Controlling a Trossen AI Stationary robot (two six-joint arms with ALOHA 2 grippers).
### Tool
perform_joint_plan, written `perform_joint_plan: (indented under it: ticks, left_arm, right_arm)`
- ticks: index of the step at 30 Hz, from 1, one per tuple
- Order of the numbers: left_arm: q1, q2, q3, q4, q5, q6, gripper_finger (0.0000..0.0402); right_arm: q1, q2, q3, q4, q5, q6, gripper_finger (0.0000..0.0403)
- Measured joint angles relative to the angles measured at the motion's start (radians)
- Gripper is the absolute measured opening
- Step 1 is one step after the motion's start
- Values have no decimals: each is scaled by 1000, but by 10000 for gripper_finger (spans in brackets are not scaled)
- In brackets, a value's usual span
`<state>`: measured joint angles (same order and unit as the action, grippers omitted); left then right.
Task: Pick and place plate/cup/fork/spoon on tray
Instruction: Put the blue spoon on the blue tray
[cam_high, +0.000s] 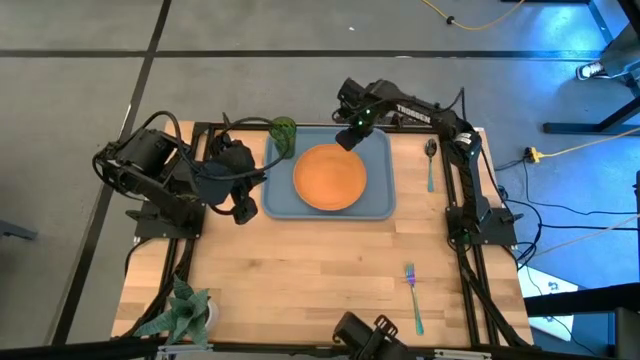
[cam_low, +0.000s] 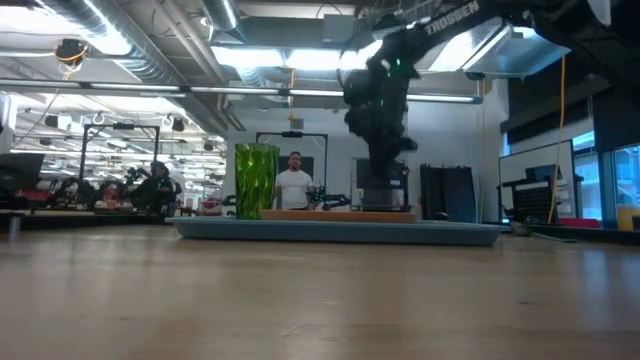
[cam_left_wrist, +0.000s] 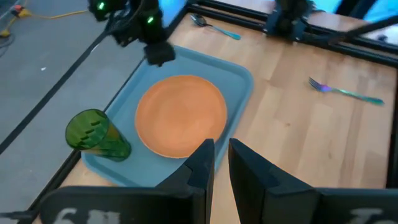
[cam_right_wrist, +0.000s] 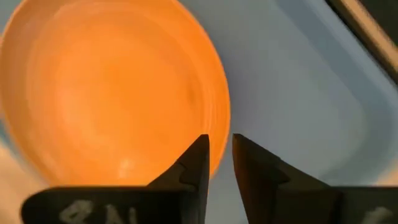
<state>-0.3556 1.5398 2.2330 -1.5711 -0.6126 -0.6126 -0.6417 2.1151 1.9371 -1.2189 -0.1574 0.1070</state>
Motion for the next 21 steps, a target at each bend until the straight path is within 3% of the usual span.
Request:
perform_joint_plan:
  ticks: [6, 11, 16, 21]
  left_arm:
    - [93, -5, -69, 1, -3, -31, 41]
    - [175, -11, -189, 0, 8, -28, 41]
    - [246, -10, -281, 0, 58, 4, 41]
    - [300, -8, -350, -1, 57, -3, 41]
  right_arm:
    - [51, 0, 204, -223, 16, -93, 68]
    - [96, -3, 322, -358, 83, -116, 19]
    - [142, -118, 323, -353, 77, -97, 7]
    - [193, -306, 271, -349, 94, 35, 3]
